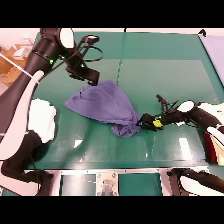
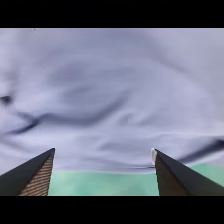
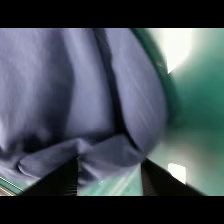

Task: Fold the shirts.

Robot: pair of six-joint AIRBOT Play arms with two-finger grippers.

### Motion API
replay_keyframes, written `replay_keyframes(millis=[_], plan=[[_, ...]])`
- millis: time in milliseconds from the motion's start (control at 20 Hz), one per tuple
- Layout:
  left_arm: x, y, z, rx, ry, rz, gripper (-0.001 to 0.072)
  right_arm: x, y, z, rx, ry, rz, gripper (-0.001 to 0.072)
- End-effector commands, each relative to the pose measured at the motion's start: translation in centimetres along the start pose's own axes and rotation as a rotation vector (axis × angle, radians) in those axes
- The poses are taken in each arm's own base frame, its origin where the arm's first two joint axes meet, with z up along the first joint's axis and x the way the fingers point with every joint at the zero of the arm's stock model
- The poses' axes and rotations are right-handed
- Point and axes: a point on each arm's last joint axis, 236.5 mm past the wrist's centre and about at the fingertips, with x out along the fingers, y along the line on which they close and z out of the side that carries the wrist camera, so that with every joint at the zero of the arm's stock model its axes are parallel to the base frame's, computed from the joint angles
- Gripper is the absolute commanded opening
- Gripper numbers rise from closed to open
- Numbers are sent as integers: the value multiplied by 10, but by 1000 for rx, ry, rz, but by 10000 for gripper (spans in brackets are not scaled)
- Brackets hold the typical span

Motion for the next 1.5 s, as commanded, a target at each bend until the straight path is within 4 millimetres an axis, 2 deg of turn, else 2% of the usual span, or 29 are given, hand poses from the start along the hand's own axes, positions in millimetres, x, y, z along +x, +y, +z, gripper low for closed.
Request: replay_keyframes(millis=[0, 50, 150, 250, 300, 400, 450, 650, 750, 850, 900, 1000, 1050, 1100, 1200, 1300, 1400, 1450], plan=[[-5, 51, -9, -78, 23, 67, 713, 20, 11, 7, -1, -12, 68, 114], [-8, 64, -13, -124, 26, 48, 713, 16, 10, 12, -23, -24, 68, 18], [-12, 86, -17, -201, 15, 16, 714, -2, -2, 32, -21, -70, 48, 17], [-8, 104, -26, -251, 31, 12, 715, -37, -26, 63, 17, -160, 23, 16], [0, 109, -35, -270, 55, 10, 715, -55, -38, 78, 46, -206, 18, 16], [29, 107, -52, -294, 107, -16, 715, -86, -59, 99, 107, -284, 22, 16], [49, 97, -58, -313, 121, -64, 715, -93, -65, 104, 120, -305, 22, 17], [125, 53, -80, -434, 97, -276, 715, -91, -63, 103, 74, -300, 14, 17], [146, 36, -98, -472, 109, -345, 714, -91, -63, 104, 75, -303, 13, 17], [155, 16, -112, -487, 132, -426, 713, -91, -63, 104, 75, -304, 14, 17], [158, 9, -118, -488, 141, -446, 685, -92, -63, 104, 75, -305, 14, 17], [158, 2, -119, -485, 135, -480, 319, -92, -61, 105, 77, -306, 23, 17], [155, -2, -115, -483, 125, -502, 81, -93, -59, 105, 78, -306, 28, 17], [148, -10, -108, -468, 110, -548, 20, -94, -57, 104, 73, -300, 34, 17], [121, -25, -85, -424, 73, -640, 20, -107, -42, 108, 33, -294, 52, 16], [75, -30, -50, -358, -23, -669, 20, -141, -14, 117, -53, -325, 73, 16], [3, -33, -11, -288, -183, -650, 19, -195, 25, 128, -156, -419, 79, 16], [-42, -36, 8, -247, -290, -634, 20, -229, 48, 131, -215, -488, 76, 16]])
